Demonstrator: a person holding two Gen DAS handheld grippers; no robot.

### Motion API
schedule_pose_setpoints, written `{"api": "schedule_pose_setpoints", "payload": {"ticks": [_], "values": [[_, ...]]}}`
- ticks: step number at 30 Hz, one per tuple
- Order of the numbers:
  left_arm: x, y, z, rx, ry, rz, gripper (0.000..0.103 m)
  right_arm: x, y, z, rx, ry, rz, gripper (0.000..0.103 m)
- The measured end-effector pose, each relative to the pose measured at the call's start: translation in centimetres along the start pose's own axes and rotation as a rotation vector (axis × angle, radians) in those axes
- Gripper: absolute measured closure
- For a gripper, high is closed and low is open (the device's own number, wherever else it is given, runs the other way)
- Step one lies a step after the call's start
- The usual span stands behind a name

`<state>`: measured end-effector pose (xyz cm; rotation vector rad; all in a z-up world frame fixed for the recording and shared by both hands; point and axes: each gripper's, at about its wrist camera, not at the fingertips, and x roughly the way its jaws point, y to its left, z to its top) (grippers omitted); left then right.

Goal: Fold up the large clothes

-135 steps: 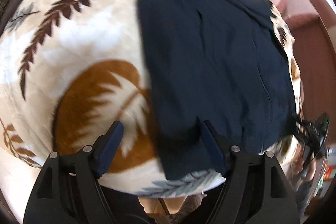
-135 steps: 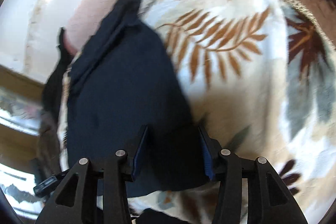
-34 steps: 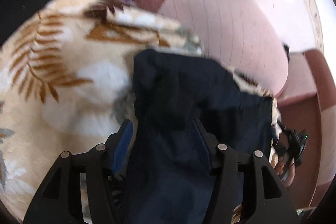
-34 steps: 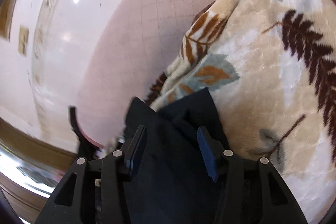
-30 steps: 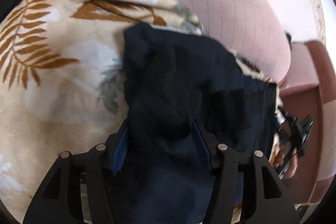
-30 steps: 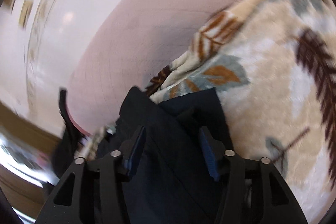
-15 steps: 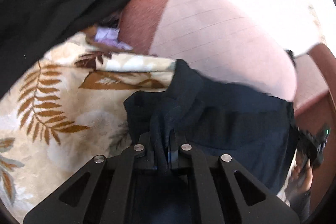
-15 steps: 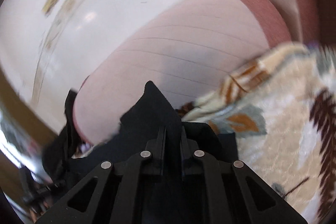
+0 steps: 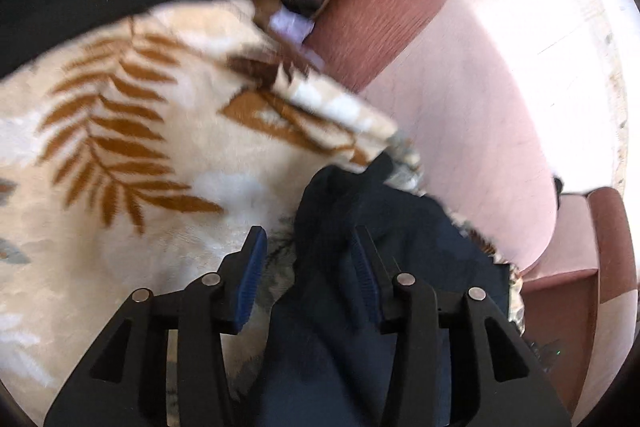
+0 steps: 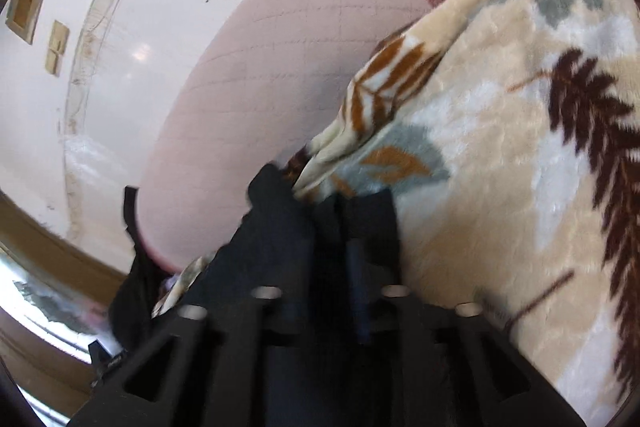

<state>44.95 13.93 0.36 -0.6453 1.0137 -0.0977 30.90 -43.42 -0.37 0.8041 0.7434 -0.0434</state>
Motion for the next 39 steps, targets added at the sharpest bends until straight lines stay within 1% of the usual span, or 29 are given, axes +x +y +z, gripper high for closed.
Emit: {"api": "schedule_pose_setpoints", "payload": {"ticks": [3, 4, 6, 7, 8, 9, 10, 11, 13, 14, 15, 16, 17, 18, 19, 20, 21, 22, 23, 24, 25, 26, 28, 29, 31, 32, 34, 36, 39], "values": [[-1.3, -0.6, -1.0, 0.008, -0.013, -0.049, 0.061, -0.7, -0.1, -1.1, -0.026, 0.011, -0.022, 0.06], [-1.2, -1.0, -1.3, 0.023, 0.001, -0.048, 0.061, -0.8, 0.0, -1.2, -0.024, 0.017, -0.019, 0.059], [-0.3, -2.0, -2.4, 0.08, 0.033, -0.014, 0.061, -0.6, 0.0, -1.8, -0.019, 0.03, -0.02, 0.058], [0.4, -2.4, -2.8, 0.112, 0.051, 0.017, 0.061, -0.1, 0.0, -2.1, -0.026, 0.062, -0.032, 0.06], [1.1, -2.7, -3.6, 0.142, 0.072, 0.044, 0.061, 0.3, 0.4, -2.5, -0.054, 0.092, -0.048, 0.067], [1.6, -3.0, -3.9, 0.157, 0.086, 0.053, 0.061, 0.8, 1.7, -2.8, -0.105, 0.103, -0.069, 0.096], [1.8, -3.0, -4.3, 0.167, 0.094, 0.06, 0.061, 0.5, 3.0, -2.9, -0.2, 0.089, -0.084, 0.097], [1.6, -3.0, -4.8, 0.18, 0.096, 0.07, 0.061, -0.5, 3.9, -3.1, -0.247, 0.045, -0.077, 0.098], [2.1, -3.5, -5.3, 0.22, 0.088, 0.12, 0.059, -2.3, 4.3, -3.1, -0.241, -0.046, -0.01, 0.099], [2.7, -3.5, -5.4, 0.232, 0.088, 0.155, 0.055, -2.8, 3.7, -3.0, -0.203, -0.087, -0.005, 0.1], [3.2, -3.3, -5.5, 0.238, 0.092, 0.185, 0.053, -2.5, 3.2, -3.0, -0.181, -0.09, -0.024, 0.1], [3.8, -3.0, -5.5, 0.24, 0.103, 0.231, 0.049, -1.7, 2.2, -3.0, -0.146, -0.066, -0.057, 0.1], [4.1, -2.4, -5.3, 0.223, 0.117, 0.243, 0.047, -0.4, 0.9, -3.2, -0.11, -0.011, -0.095, 0.1], [4.2, -1.7, -5.1, 0.194, 0.129, 0.227, 0.047, 0.5, 0.1, -3.5, -0.094, 0.029, -0.126, 0.099], [3.8, -1.0, -4.8, 0.159, 0.133, 0.204, 0.047, 0.8, -0.3, -3.9, -0.087, 0.043, -0.139, 0.098], [3.2, -0.5, -4.6, 0.131, 0.128, 0.184, 0.047, 0.5, -0.3, -3.9, -0.077, 0.036, -0.13, 0.096], [2.2, -0.1, -4.5, 0.12, 0.119, 0.167, 0.047, -0.4, -0.3, -3.9, -0.054, 0.016, -0.108, 0.088], [1.3, 0.1, -4.6, 0.118, 0.109, 0.154, 0.048, -0.9, -0.3, -4.0, -0.034, 0.006, -0.091, 0.083], [0.6, 0.2, -4.7, 0.119, 0.101, 0.14, 0.048, -1.9, -0.5, -4.0, -0.004, -0.003, -0.068, 0.081], [-0.6, 0.2, -5.1, 0.126, 0.084, 0.109, 0.048, -2.7, -0.6, -4.0, 0.009, -0.01, -0.055, 0.076], [-1.2, 0.2, -5.5, 0.136, 0.077, 0.097, 0.048, -3.2, -0.7, -3.9, 0.011, -0.016, -0.05, 0.071], [-1.6, -0.1, -6.2, 0.161, 0.071, 0.101, 0.048, -3.7, -0.7, -4.1, 0.002, -0.017, -0.056, 0.07], [-1.3, -0.7, -7.0, 0.204, 0.082, 0.151, 0.048, -4.4, -0.6, -4.2, -0.028, -0.029, -0.113, 0.07], [-0.8, -0.9, -7.1, 0.218, 0.098, 0.154, 0.048, -4.3, 0.0, -4.3, -0.044, -0.044, -0.118, 0.07], [0.0, -1.2, -6.8, 0.213, 0.107, 0.159, 0.048, -4.5, 1.4, -3.9, -0.059, -0.059, -0.081, 0.069], [0.4, -1.3, -6.4, 0.202, 0.105, 0.149, 0.048, -4.1, 2.3, -3.7, -0.059, -0.052, -0.053, 0.067], [0.9, -1.5, -6.0, 0.186, 0.121, 0.144, 0.048, -2.9, 3.6, -3.0, -0.082, -0.046, -0.039, 0.052], [1.8, -2.0, -5.6, 0.19, 0.128, 0.147, 0.048, -1.7, 5.2, -2.5, -0.116, -0.045, -0.068, 0.05], [2.7, -3.6, -5.2, 0.239, 0.107, 0.167, 0.048, 1.6, 6.9, -1.3, -0.152, -0.044, -0.134, 0.049]]}}
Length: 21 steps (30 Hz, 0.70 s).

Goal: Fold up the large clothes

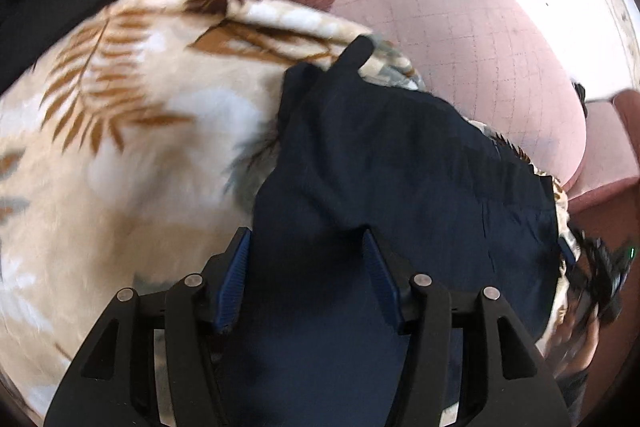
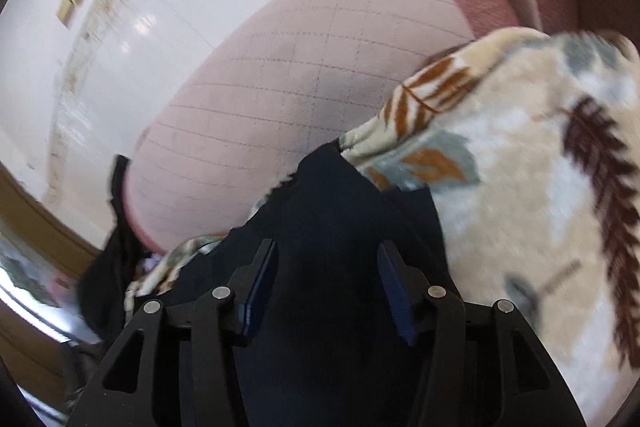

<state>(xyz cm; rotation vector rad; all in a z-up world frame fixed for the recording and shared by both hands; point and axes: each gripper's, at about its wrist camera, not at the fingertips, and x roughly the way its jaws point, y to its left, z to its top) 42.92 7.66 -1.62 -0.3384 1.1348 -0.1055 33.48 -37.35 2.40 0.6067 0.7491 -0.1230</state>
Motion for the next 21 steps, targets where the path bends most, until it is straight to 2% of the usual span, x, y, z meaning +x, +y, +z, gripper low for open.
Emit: {"api": "schedule_pose_setpoints", "payload": {"ticks": [2, 3, 4, 5, 6, 8, 9, 11, 14, 16, 17, 18, 20, 21], "values": [[0.9, -1.1, 0.6, 0.049, -0.032, 0.058, 0.047, 1.8, 0.5, 0.3, -0.01, -0.01, -0.029, 0.049], [1.4, -1.5, 0.6, 0.074, -0.042, 0.104, 0.047, 2.6, 0.5, 0.2, -0.026, -0.01, -0.047, 0.053], [2.3, -1.7, 0.7, 0.096, -0.04, 0.153, 0.044, 4.4, 0.4, -0.1, -0.049, 0.037, -0.12, 0.054], [3.4, -1.7, 0.6, 0.112, -0.022, 0.206, 0.037, 6.0, -0.2, -0.4, -0.048, 0.109, -0.178, 0.055], [4.7, -1.5, 0.5, 0.109, 0.005, 0.232, 0.035, 6.5, -0.6, -0.6, -0.036, 0.131, -0.186, 0.057], [4.2, -1.3, 0.4, 0.106, -0.019, 0.226, 0.035, 4.8, -0.3, -0.3, -0.018, 0.064, -0.175, 0.058], [3.7, -1.4, 0.2, 0.107, -0.019, 0.22, 0.035, 3.9, -0.1, -0.3, -0.009, 0.047, -0.168, 0.055], [2.2, -1.4, -0.6, 0.102, -0.03, 0.199, 0.036, 1.1, 0.5, -1.1, -0.027, 0.016, -0.099, 0.053], [-1.0, -2.4, -3.6, 0.139, -0.106, 0.153, 0.036, -2.8, 1.1, -4.6, -0.094, -0.017, -0.043, 0.051], [-2.0, -3.2, -6.0, 0.175, -0.135, 0.145, 0.035, -3.9, 0.2, -7.2, -0.087, -0.001, -0.046, 0.045], [-1.5, -3.6, -7.1, 0.194, -0.115, 0.152, 0.034, -3.7, -0.8, -8.8, -0.062, 0.046, -0.06, 0.045], [-0.5, -3.9, -7.7, 0.208, -0.082, 0.159, 0.034, -3.5, -1.4, -9.5, -0.048, 0.076, -0.069, 0.05], [0.6, -4.0, -8.4, 0.22, -0.037, 0.194, 0.033, -5.3, -1.2, -10.4, -0.053, 0.052, -0.08, 0.051], [0.7, -4.0, -8.6, 0.223, -0.035, 0.204, 0.033, -6.1, -0.9, -10.1, -0.041, 0.047, -0.076, 0.048]]}}
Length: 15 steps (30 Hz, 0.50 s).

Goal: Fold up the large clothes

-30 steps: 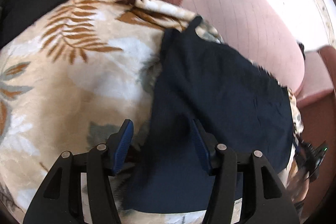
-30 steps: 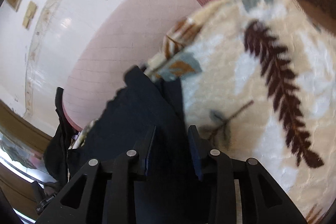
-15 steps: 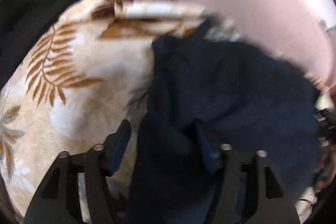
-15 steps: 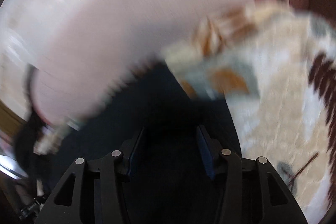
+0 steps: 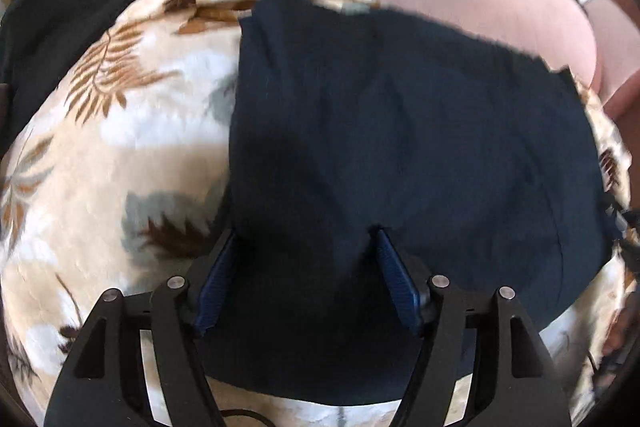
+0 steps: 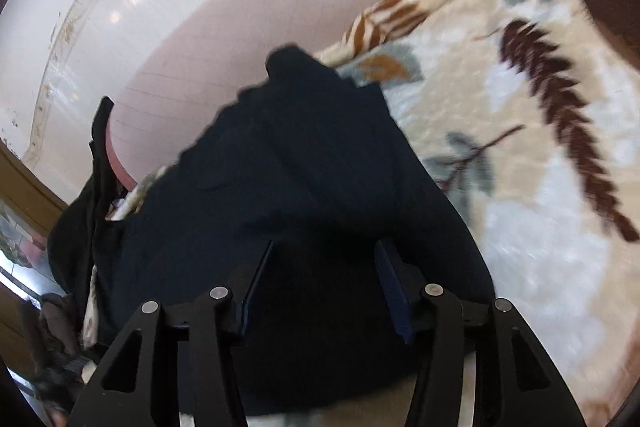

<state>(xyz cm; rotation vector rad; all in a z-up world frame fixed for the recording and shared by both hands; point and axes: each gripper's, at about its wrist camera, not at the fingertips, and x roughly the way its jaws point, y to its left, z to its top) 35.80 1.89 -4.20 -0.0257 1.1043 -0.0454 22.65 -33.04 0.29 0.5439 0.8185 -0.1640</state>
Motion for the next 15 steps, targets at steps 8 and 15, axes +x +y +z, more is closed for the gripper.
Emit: {"api": "schedule_pose_setpoints", "payload": {"ticks": [8, 15], "values": [[0.0, 0.5, -0.3, -0.056, 0.066, 0.007, 0.024, 0.3, -1.5, -2.8, 0.058, 0.085, 0.003, 0.04], [-2.3, 1.0, -0.8, -0.092, 0.037, -0.023, 0.024, -3.4, 1.6, -1.7, 0.002, -0.035, 0.12, 0.039]]}}
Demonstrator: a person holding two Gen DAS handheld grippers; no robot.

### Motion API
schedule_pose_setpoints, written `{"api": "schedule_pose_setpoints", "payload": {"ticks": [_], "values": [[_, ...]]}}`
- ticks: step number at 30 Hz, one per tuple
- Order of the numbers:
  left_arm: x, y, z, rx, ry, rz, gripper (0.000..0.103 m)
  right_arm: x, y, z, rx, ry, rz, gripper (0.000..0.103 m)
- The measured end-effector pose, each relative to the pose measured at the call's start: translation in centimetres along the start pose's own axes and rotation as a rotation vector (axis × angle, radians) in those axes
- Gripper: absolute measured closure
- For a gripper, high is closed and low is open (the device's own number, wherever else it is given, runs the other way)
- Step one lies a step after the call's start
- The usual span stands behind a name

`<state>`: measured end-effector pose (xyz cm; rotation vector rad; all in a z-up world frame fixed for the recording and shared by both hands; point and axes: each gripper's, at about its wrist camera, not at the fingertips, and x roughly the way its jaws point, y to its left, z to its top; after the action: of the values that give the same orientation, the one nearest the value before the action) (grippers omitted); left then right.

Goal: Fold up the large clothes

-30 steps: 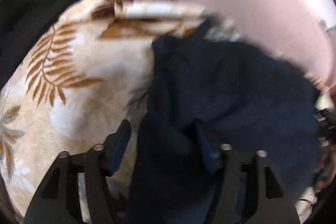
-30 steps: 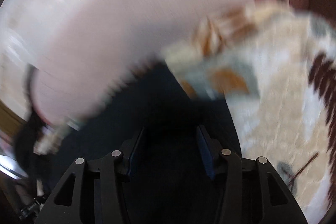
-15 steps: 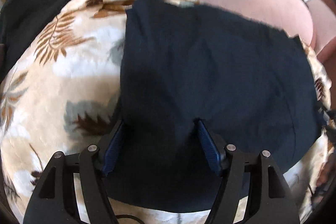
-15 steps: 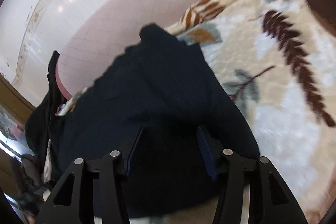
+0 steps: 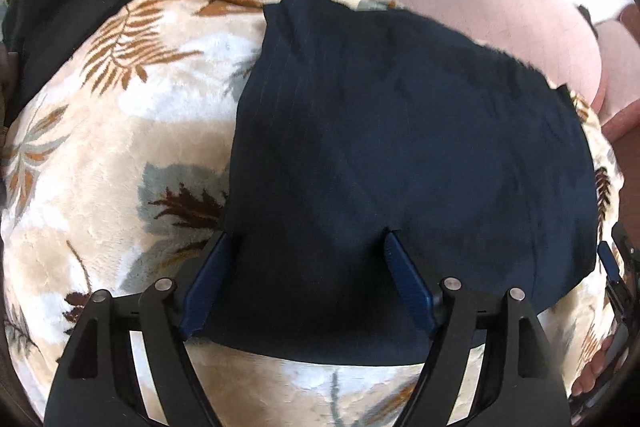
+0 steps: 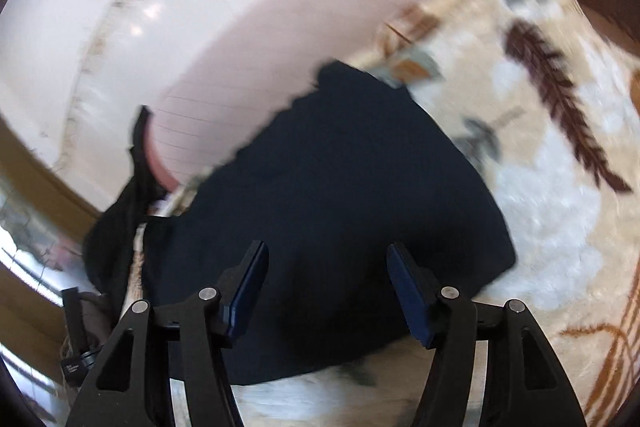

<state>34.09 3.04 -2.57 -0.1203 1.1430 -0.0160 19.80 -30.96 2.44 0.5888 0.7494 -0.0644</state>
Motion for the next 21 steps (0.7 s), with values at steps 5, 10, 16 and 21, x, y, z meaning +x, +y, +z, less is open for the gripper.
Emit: {"api": "schedule_pose_setpoints", "payload": {"ticks": [5, 10, 16, 21], "values": [[1.6, -0.5, -1.0, 0.003, 0.017, 0.033, 0.022, 3.9, 0.5, -0.9, -0.018, 0.114, -0.024, 0.041], [1.4, 0.6, -0.2, -0.004, 0.045, -0.034, 0.022, 5.1, 0.5, -0.7, -0.016, 0.15, -0.041, 0.04], [-0.5, 5.1, 1.5, -0.092, 0.016, -0.162, 0.022, 3.5, 1.9, -0.1, -0.032, 0.078, 0.04, 0.039], [-1.1, 9.5, 4.1, -0.213, 0.0, -0.21, 0.022, 4.8, 4.8, -0.3, -0.071, 0.088, 0.116, 0.039]]}}
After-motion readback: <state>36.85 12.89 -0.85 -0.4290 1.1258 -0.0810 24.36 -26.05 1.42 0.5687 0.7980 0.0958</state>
